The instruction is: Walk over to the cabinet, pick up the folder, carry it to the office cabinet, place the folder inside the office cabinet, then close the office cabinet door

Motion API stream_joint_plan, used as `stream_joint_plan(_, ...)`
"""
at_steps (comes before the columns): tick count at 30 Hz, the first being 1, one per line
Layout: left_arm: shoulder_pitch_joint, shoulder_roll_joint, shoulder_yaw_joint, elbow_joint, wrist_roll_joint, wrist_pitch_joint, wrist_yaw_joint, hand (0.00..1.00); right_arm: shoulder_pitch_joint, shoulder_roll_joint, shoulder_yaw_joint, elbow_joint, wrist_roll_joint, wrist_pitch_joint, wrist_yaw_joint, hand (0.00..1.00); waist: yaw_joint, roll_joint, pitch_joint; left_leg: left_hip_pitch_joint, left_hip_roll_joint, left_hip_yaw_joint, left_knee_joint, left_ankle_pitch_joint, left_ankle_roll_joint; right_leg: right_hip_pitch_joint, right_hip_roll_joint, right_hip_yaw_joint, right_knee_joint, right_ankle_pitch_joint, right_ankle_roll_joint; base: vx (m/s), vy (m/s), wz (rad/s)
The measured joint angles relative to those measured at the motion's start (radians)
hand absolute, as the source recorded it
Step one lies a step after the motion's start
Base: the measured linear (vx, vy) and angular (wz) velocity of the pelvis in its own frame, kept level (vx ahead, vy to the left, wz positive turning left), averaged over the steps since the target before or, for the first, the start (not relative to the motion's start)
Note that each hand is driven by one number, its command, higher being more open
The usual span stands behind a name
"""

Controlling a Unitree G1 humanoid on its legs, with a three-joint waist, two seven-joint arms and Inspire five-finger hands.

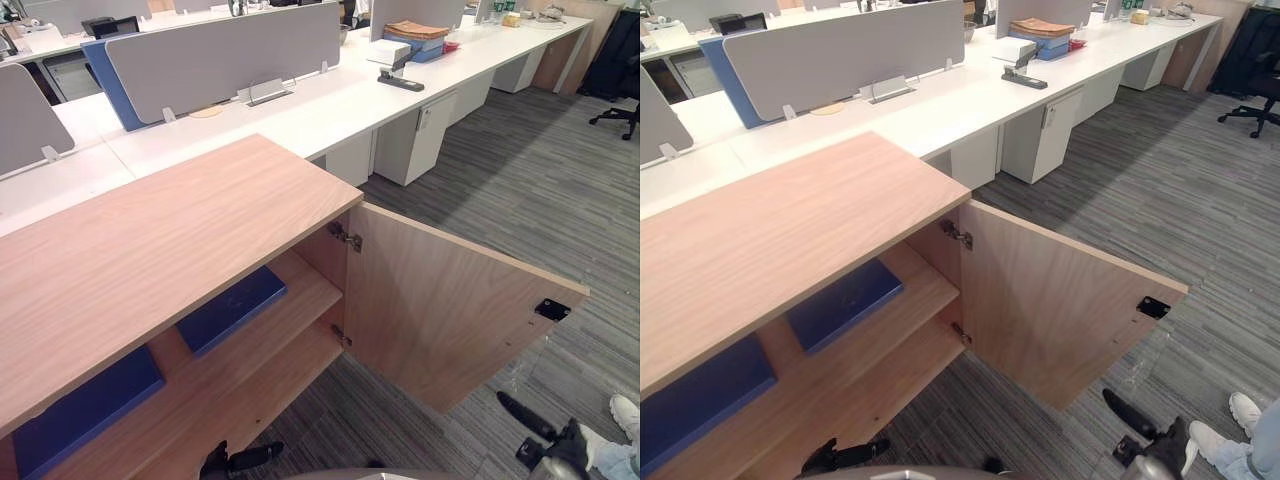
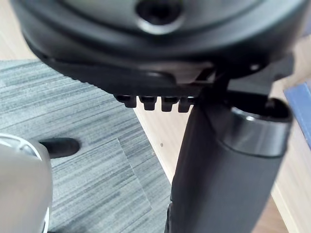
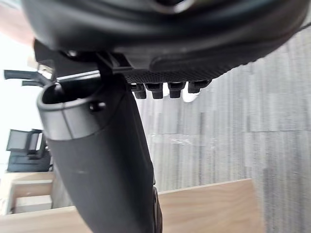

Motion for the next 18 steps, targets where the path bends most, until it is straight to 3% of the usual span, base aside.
stream_joint_plan(8,0.061,0.024,0.0,0.048,0.014,0.008,-0.015,1.0,-0.06,-0.106,0.129,-0.039,-0.068,-0.022,0.031,1.0,0.002,-0.011,0.007,-0.006,-0.018,-0.054,-0.014,-0.032,-0.001,0.047,-0.012,-0.009,-0.118,0.083,0.02,-0.14,0.052,0.07)
stream_joint_plan(18,0.062,0.025,0.0,0.058,0.023,0.01,-0.016,1.0,-0.097,-0.2,0.286,-0.054,-0.054,-0.033,0.082,1.0,-0.003,0.004,0.008,-0.017,-0.028,-0.088,-0.008,-0.033,0.0,0.042,-0.026,-0.018,-0.118,0.091,0.021,-0.04,0.016,0.03)
